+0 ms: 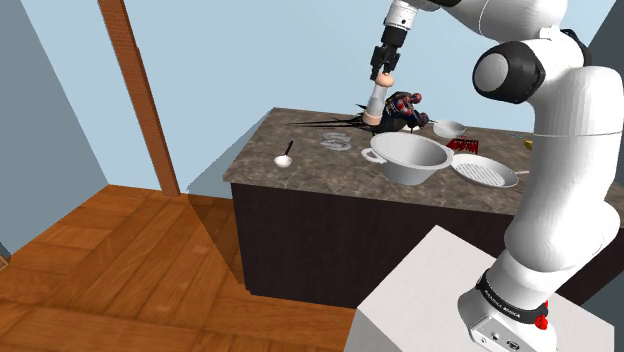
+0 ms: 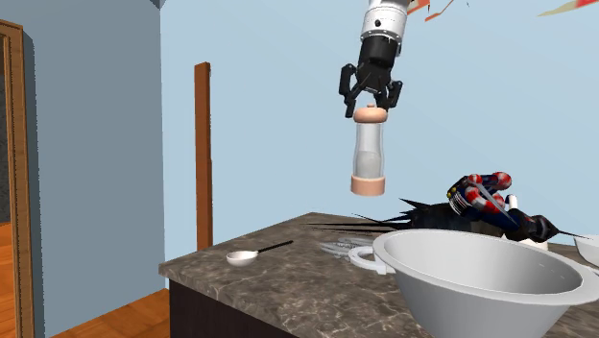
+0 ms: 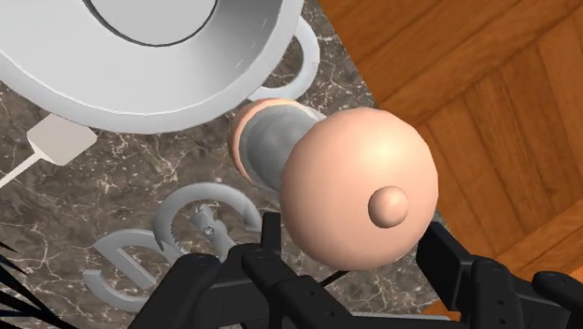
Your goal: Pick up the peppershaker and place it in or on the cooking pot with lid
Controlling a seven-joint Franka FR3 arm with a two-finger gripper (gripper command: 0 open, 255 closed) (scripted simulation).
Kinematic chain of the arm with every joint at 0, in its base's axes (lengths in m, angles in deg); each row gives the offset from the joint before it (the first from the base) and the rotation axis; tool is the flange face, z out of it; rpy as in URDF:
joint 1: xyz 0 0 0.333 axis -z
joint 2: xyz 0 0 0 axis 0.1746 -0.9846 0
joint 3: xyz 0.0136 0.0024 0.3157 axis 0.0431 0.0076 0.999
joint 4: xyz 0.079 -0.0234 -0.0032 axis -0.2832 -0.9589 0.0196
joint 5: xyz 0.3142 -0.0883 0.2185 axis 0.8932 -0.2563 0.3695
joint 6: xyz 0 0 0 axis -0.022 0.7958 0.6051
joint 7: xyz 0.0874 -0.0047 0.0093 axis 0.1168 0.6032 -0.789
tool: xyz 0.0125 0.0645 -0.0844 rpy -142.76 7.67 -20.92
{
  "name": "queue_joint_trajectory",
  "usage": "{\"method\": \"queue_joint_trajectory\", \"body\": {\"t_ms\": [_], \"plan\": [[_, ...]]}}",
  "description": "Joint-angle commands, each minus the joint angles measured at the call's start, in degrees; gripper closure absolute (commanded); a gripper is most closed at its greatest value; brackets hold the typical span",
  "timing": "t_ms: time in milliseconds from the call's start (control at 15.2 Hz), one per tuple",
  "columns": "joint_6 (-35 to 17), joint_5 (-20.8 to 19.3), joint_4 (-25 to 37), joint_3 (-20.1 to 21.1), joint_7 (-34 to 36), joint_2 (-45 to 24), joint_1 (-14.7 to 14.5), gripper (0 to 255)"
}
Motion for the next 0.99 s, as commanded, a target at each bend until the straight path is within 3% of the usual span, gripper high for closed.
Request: {"method": "queue_joint_trajectory", "body": {"t_ms": [0,396,792,924], "plan": [[0.57,0.0,-1.69,-0.75,-2.47,1.69,1.68,255],[4.18,0.42,-1.18,-2.98,-9.12,3.28,6.95,255],[9.36,1.51,4.09,-5.13,-15.57,1.66,12.97,255],[6.78,0.87,-0.18,-5.18,-15.97,3.35,12.27,255]]}}
